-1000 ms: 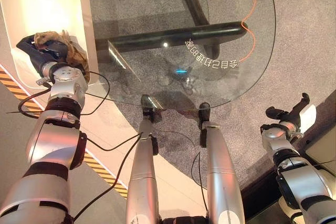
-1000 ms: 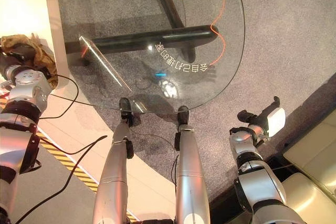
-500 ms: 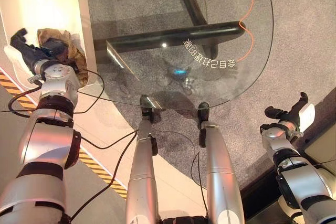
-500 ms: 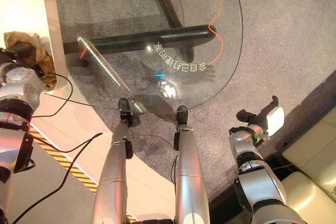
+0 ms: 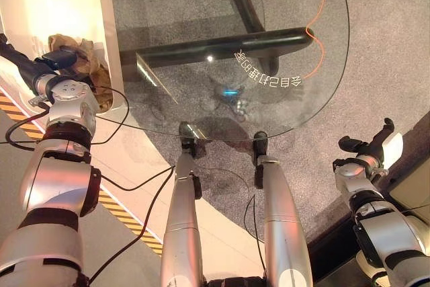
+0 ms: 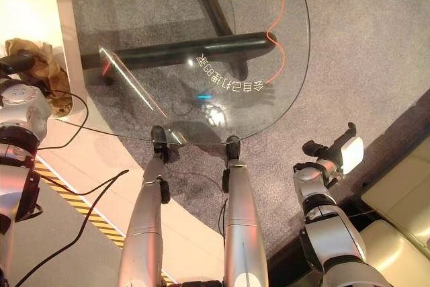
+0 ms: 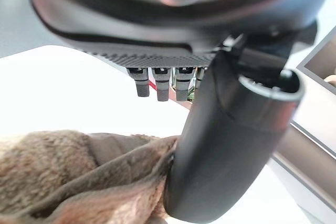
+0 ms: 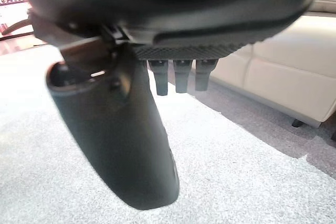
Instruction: Wipe the table with a cloth and put it in the basket.
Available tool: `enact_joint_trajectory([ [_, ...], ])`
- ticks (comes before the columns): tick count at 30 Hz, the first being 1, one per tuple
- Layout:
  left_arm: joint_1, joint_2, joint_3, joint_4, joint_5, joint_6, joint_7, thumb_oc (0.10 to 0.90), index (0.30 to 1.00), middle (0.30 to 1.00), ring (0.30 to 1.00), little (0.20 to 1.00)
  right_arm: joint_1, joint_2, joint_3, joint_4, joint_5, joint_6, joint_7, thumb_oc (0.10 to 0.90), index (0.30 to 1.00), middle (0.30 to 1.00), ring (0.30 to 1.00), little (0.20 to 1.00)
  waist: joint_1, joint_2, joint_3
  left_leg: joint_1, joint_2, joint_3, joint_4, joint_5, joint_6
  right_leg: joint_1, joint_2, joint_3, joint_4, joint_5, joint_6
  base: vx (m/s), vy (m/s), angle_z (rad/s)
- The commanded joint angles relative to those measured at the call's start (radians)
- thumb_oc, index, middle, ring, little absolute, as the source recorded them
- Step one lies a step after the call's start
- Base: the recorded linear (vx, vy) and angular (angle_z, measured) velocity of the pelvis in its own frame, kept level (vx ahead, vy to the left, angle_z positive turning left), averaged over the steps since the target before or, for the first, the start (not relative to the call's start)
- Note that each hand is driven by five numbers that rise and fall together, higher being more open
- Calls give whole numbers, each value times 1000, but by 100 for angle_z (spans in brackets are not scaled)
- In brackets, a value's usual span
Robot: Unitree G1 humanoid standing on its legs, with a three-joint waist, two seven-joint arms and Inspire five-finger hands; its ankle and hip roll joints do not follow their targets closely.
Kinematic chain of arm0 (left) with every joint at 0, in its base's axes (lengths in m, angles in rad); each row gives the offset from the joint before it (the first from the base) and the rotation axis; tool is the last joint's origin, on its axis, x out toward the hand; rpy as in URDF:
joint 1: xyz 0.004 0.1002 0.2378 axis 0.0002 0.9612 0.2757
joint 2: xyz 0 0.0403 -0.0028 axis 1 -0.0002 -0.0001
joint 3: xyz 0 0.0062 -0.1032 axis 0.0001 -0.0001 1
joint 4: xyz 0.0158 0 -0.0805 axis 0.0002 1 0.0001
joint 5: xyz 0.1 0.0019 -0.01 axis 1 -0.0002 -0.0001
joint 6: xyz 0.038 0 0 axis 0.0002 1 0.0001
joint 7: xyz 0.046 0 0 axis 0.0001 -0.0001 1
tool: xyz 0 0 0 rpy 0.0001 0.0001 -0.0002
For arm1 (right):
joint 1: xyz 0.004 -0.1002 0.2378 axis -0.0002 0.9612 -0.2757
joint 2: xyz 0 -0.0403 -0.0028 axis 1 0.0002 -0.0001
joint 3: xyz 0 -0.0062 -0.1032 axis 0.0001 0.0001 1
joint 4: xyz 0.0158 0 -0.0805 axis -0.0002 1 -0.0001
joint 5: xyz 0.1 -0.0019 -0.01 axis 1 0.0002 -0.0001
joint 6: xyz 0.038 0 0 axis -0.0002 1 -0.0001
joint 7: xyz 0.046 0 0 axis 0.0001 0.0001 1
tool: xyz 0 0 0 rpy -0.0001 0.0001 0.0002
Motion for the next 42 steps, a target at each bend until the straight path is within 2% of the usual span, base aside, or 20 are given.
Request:
enact_joint_trajectory([
  [1, -82, 107, 9, 6, 40, -127, 91, 800, 900, 900, 900, 900, 49, -31, -2, 1, 7, -26, -25, 800, 900, 900, 900, 900, 17, -21, -25, 65, -90, 70, 131, -207, 106, 77, 101, -24, -234, 131, -24, -44, -100, 1],
  [4, -62, 105, 24, -37, 46, -196, 98, 800, 900, 900, 900, 900, 69, -9, -4, -2, 14, -15, -12, 800, 900, 900, 900, 900, 20, -14, -25, 104, -91, 62, 118, -205, 106, 105, 107, -17, -227, 129, -20, -40, -116, 3],
  [7, -20, 99, 51, -99, 71, -245, 95, 800, 900, 900, 900, 900, 93, 11, -10, 7, 36, 32, 61, 800, 900, 900, 900, 900, 25, -7, -25, 173, -90, 54, 60, -176, 98, 167, 107, -11, -267, 151, -10, -44, -125, 0],
  [11, 35, 107, 79, -164, 76, -259, 80, 800, 900, 900, 900, 900, 118, 15, -25, 40, 64, 78, 134, 800, 900, 900, 900, 900, 37, 3, -25, 310, -90, 46, -40, -150, 82, 306, 96, -16, -344, 160, 4, -26, -106, -5],
  [12, 68, 115, 101, -181, 57, -275, 55, 800, 900, 900, 900, 900, 140, 17, -43, 57, 77, 89, 167, 800, 900, 900, 900, 900, 43, 7, -26, 384, -88, 46, -85, -138, 73, 380, 86, -20, -380, 163, 9, 7, -99, -13],
  [18, 222, 122, 180, -237, 54, -311, -55, 800, 900, 900, 900, 900, 260, 14, -106, 98, 73, 100, 251, 800, 900, 900, 900, 900, 61, 15, -136, 551, -88, 45, -207, -124, 59, 553, 57, -27, -480, 165, 21, 57, -53, 3],
  [19, 239, 119, 186, -246, 54, -308, -65, 800, 900, 900, 900, 900, 273, 14, -111, 100, 68, 101, 257, 800, 900, 900, 900, 900, 63, 16, -150, 563, -87, 47, -219, -118, 58, 568, 54, -28, -494, 172, 22, 102, -22, 9],
  [21, 343, 101, 229, -278, 23, -302, -154, 800, 900, 900, 900, 900, 351, 21, -138, 106, 43, 90, 295, 800, 900, 900, 900, 900, 71, 18, -208, 639, -87, 49, -275, -118, 56, 656, 42, -31, -552, 176, 27, 99, 6, 13],
  [27, 543, 55, 317, -299, 21, -292, -281, 800, 900, 900, 900, 900, 467, 36, -167, 113, -21, 97, 349, 800, 900, 900, 900, 900, 78, 23, -297, 762, -86, 46, -326, -122, 53, 806, 32, -48, -631, 183, 32, 120, 26, 12],
  [31, 761, -59, 383, -296, 100, -257, -394, 800, 900, 900, 900, 900, 561, 75, -195, 119, -91, 127, 382, 800, 900, 900, 900, 900, 95, 15, -385, 839, -82, 33, -334, -142, 56, 910, 26, -68, -671, 184, 39, 227, -1, 10],
  [36, 897, -146, 378, -219, 174, -197, -438, 800, 900, 900, 900, 900, 611, 100, -191, 134, -208, 147, 465, 800, 900, 900, 900, 900, 105, 5, -438, 884, -72, 36, -334, -163, 55, 969, 20, -83, -702, 184, 47, 132, 0, 11],
  [38, 929, -170, 360, -162, 219, -156, -481, 800, 900, 900, 900, 900, 612, 109, -163, 138, -228, 155, 490, 800, 900, 900, 900, 900, 110, -1, -449, 899, -67, 42, -334, -170, 54, 992, 18, -93, -714, 184, 49, 51, 1, 2],
  [39, 929, -170, 360, -162, 218, -156, -481, 800, 900, 900, 900, 900, 612, 109, -163, 138, -228, 155, 490, 800, 900, 900, 900, 900, 110, -1, -448, 900, -67, 42, -334, -170, 54, 993, 18, -93, -714, 185, 49, 32, 4, 0],
  [42, 990, -232, 316, -17, 328, -78, -629, 800, 900, 900, 900, 900, 620, 126, -130, 137, -280, 171, 551, 800, 900, 900, 900, 900, 113, -9, -462, 919, -60, 55, -334, -174, 51, 1020, 15, -105, -736, 193, 52, 43, 15, 0],
])
